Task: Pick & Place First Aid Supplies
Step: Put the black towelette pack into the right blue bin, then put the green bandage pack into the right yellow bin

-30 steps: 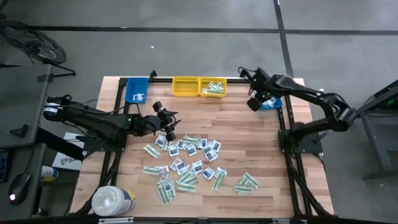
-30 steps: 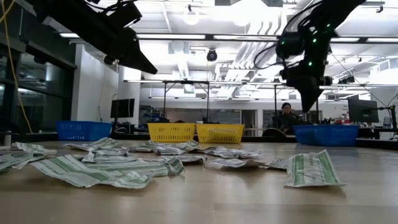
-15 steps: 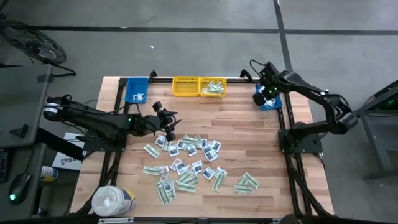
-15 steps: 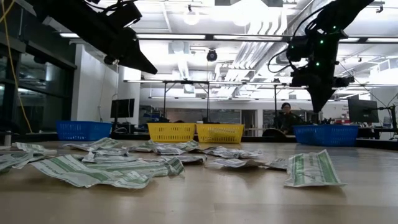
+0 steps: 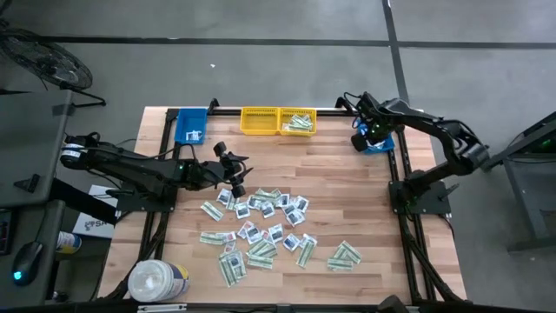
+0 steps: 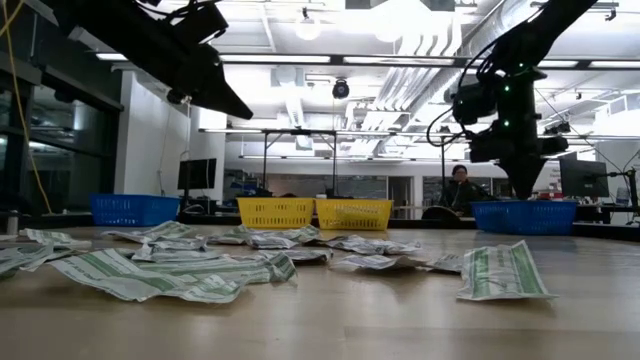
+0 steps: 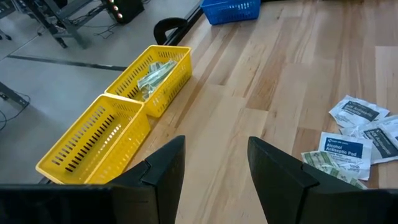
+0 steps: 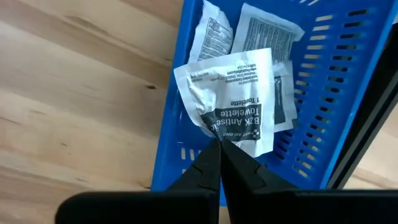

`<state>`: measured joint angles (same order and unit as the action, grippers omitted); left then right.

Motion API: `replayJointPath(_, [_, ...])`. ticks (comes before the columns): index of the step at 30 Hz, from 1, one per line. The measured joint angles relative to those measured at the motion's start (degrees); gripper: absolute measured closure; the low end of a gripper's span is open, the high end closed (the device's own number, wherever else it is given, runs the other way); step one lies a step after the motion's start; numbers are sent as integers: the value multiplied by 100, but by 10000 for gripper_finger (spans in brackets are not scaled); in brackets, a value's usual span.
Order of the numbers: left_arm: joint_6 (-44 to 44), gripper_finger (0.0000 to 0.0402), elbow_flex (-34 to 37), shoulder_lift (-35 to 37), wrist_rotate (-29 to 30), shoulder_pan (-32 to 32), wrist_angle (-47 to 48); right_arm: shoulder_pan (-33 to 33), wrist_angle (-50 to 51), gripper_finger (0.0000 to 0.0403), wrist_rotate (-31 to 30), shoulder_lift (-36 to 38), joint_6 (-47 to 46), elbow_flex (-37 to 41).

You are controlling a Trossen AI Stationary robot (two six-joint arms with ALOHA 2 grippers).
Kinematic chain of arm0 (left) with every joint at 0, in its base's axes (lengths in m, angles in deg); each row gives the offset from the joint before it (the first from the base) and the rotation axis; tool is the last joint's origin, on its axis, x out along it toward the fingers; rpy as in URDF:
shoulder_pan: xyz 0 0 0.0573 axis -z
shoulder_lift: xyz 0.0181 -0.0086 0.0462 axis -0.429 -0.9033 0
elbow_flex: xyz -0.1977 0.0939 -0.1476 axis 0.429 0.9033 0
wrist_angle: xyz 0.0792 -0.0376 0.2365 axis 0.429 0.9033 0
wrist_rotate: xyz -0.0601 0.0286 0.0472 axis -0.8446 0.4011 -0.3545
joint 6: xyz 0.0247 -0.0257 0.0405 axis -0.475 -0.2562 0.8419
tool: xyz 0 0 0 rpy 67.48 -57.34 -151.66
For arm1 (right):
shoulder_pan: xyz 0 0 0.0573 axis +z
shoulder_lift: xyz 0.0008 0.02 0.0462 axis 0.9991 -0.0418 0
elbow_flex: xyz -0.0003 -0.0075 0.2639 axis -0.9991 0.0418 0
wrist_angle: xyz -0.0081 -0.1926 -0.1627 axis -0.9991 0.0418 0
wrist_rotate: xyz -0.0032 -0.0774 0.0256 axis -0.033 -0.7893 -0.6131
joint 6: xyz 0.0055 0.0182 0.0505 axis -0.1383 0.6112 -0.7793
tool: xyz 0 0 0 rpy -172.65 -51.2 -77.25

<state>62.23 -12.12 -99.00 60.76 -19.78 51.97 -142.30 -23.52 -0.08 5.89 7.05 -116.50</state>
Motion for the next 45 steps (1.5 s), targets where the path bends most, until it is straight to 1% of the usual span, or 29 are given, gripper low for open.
replayJointPath(7, [0, 229, 0, 0, -4, 0, 0, -2, -29, 401, -1, 0, -64, 2])
replayJointPath(10, [0, 229, 0, 0, -7, 0, -2, -2, -29, 390, 1, 0, -64, 2])
replayJointPath(13, [0, 229, 0, 0, -9, 0, -2, -2, -29, 368, 4, 0, -58, 2])
replayJointPath(19, [0, 229, 0, 0, -9, 0, -2, -2, -24, 309, 47, 2, -17, 2])
replayJointPath(23, [0, 229, 0, 0, -9, 0, -2, -2, -1, 284, 135, 40, 80, 2])
replayJointPath(28, [0, 229, 0, 0, -9, 0, -3, 0, 17, 275, 527, 425, 221, 2])
replayJointPath(32, [0, 229, 0, 0, -9, 0, -3, 41, 98, 275, 915, 943, 323, 2])
replayJointPath(35, [0, 229, 0, 0, -9, 0, -2, 254, 247, 275, 1261, 1319, 282, 2])
replayJointPath(39, [0, 229, 0, 0, -8, 0, -6, 734, 591, 275, 1604, 1736, -155, 2])
replayJointPath(45, [0, 229, 0, 0, -7, 0, -6, 1830, 1226, 275, 1652, 2208, -921, 2])
